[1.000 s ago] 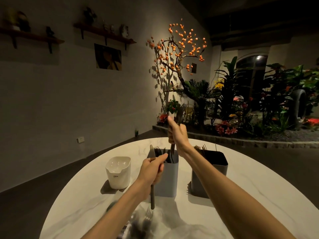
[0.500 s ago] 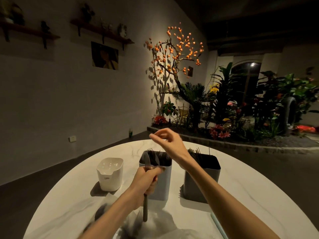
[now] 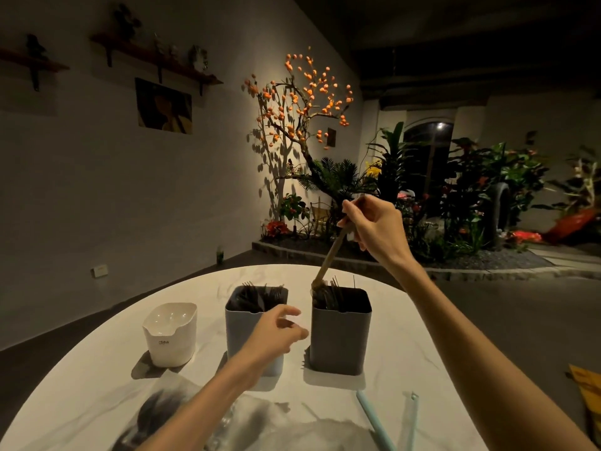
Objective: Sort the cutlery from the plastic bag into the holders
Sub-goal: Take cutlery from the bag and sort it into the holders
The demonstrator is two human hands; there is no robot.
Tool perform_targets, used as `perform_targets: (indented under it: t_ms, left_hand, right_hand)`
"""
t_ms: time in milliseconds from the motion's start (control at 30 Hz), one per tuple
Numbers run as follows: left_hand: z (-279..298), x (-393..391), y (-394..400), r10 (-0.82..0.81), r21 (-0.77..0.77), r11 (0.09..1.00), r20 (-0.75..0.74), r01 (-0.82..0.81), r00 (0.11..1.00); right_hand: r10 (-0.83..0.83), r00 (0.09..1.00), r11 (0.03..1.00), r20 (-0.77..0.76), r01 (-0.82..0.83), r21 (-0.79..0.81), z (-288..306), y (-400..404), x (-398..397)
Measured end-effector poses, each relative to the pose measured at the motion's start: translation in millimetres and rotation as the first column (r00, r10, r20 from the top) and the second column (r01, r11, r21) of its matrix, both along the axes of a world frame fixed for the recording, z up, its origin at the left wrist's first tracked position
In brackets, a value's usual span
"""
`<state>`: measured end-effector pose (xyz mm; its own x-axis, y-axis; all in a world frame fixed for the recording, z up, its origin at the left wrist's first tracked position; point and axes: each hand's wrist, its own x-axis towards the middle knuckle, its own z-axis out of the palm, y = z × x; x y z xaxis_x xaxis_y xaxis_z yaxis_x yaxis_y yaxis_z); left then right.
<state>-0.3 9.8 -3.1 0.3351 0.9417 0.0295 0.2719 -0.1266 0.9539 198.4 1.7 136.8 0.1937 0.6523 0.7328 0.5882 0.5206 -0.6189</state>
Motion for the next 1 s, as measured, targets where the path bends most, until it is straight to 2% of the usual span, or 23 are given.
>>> perform_targets:
  t_ms: [133,233,267,333,367,400,433,467,533,600,667,733,767,800,833,900,1000]
  left_hand:
    - [-10.2,-1.3,-0.9,-0.107,0.01,0.994,-0.165,0.11,0.981]
    - [-13.4,-8.0,-12.6,-0.261,-0.055,0.965,-0.341,0.258,0.903]
    - [-14.3,-12.1,-17.4,-0.338,-0.103,0.94,-0.425,0.326,0.84]
    - [-15.8,-22.9,-29.6,-0.409,-0.153,0.898,-0.637,0.414,0.653]
    - [-17.6,-27.0,-34.6,-0.383,-0.126,0.89,-0.729,0.439,0.567]
    - [-20.0,-31.7,-39.2,-0.329,-0.089,0.898,-0.786,0.431,0.523]
    - [-21.0,-36.6,-42.3,-0.262,-0.04,0.921,-0.8,0.388,0.54]
    - [-21.5,-42.2,-43.0,-0.19,0.022,0.945,-0.775,0.326,0.602]
    - [-20.5,-55.6,-43.7,-0.048,0.162,0.963,-0.679,0.214,0.732]
    - [-13.7,-70.2,-48.5,0.048,0.292,0.948,-0.529,0.128,0.847]
    - [-3.1,-83.4,-58.4,0.078,0.357,0.933,-0.33,0.048,0.941]
    - [9.9,-94.4,-72.8,0.108,0.372,0.928,-0.225,-0.017,0.969]
    - [15.7,-100.4,-80.3,0.127,0.394,0.919,-0.257,-0.017,0.958]
    - [18.8,-107.6,-87.0,0.161,0.43,0.903,-0.353,0.007,0.922]
    - [20.5,-113.7,-93.8,0.214,0.48,0.875,-0.492,0.058,0.844]
    - [18.6,-129.8,-107.4,0.355,0.558,0.814,-0.698,0.161,0.622]
    - [11.9,-154.6,-120.7,0.444,0.524,0.85,-0.764,0.05,0.468]
  right_hand:
    - [-0.152,0.98,0.986,0.126,0.16,-0.05,-23.6,17.8,31.8]
    - [-0.145,0.969,0.967,0.202,0.182,-0.178,-64.3,26.4,43.2]
    - [-0.116,0.966,0.955,0.233,0.173,-0.241,-75.8,25.8,42.8]
    - [-0.075,0.961,0.923,0.266,0.168,-0.347,-91.2,21.6,40.2]
    - [-0.085,0.959,0.915,0.271,0.183,-0.359,-92.3,19.7,39.6]
    - [-0.112,0.951,0.919,0.287,0.209,-0.333,-90.4,15.3,36.8]
    - [-0.139,0.941,0.928,0.307,0.232,-0.292,-85.7,8.1,31.1]
    - [-0.137,0.94,0.936,0.314,0.226,-0.27,-80.4,-3.3,23.1]
    - [0.021,0.947,0.924,0.32,0.104,-0.369,-75.4,-35.6,0.2]
    - [0.316,0.888,0.813,0.333,-0.072,-0.578,-83.3,-71.9,-29.0]
    - [0.559,0.776,0.66,0.293,-0.201,-0.724,-102.9,-99.8,-58.9]
    - [0.66,0.692,0.597,0.293,-0.246,-0.763,-129.1,-112.3,-83.8]
    - [0.672,0.672,0.594,0.311,-0.24,-0.768,-141.5,-114.1,-94.5]
    - [0.674,0.665,0.595,0.322,-0.231,-0.77,-153.1,-112.9,-102.8]
    - [0.666,0.668,0.6,0.332,-0.215,-0.771,-162.1,-110.1,-109.0]
    - [0.641,0.683,0.619,0.351,-0.188,-0.763,-171.9,-104.4,-118.2]
    - [0.61,0.689,0.648,0.391,-0.151,-0.746,-174.5,-94.7,-127.2]
